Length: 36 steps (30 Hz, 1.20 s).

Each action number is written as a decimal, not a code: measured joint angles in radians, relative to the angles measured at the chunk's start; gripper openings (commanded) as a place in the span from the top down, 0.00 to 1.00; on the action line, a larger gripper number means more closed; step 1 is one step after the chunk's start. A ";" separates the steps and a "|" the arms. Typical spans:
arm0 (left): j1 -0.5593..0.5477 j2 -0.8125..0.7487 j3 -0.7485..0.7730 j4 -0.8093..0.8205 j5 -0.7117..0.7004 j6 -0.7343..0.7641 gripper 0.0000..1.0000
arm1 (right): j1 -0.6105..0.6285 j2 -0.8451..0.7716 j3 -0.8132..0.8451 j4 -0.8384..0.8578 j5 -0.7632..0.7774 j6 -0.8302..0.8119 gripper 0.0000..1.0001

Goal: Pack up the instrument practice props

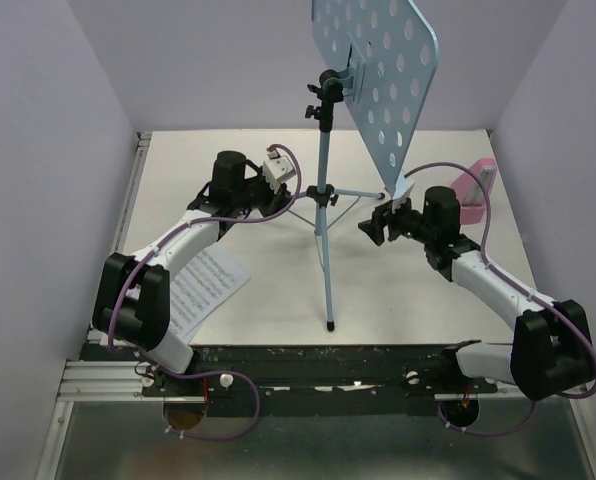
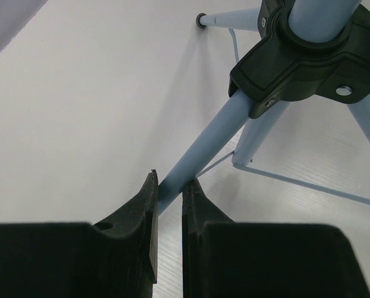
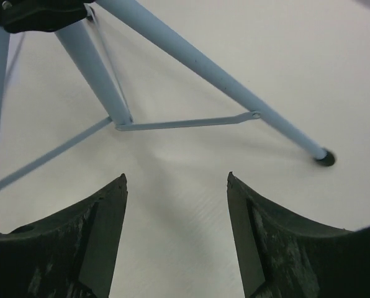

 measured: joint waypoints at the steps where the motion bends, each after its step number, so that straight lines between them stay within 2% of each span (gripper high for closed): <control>1: 0.000 0.000 0.000 0.000 0.002 -0.002 1.00 | -0.015 0.006 0.000 -0.006 -0.002 0.095 0.28; 6: 0.001 0.000 0.000 -0.001 0.003 0.002 1.00 | -0.026 0.069 0.041 -0.002 -0.131 0.397 0.31; 12: 0.000 0.000 0.000 -0.006 0.003 0.021 1.00 | -0.027 0.172 0.206 0.034 -0.377 0.567 0.37; 18: -0.002 -0.002 0.000 -0.023 0.003 0.046 1.00 | -0.034 0.241 0.255 0.122 -0.453 0.733 0.42; 26: -0.004 -0.007 0.000 -0.037 0.003 0.070 1.00 | -0.034 0.325 0.315 0.131 -0.469 0.798 0.50; 34: -0.004 -0.007 0.000 -0.037 0.003 0.074 1.00 | -0.034 0.334 0.326 0.138 -0.511 0.786 0.72; 36: -0.004 -0.007 0.000 -0.037 0.004 0.074 1.00 | -0.035 0.333 0.326 0.135 -0.530 0.761 0.74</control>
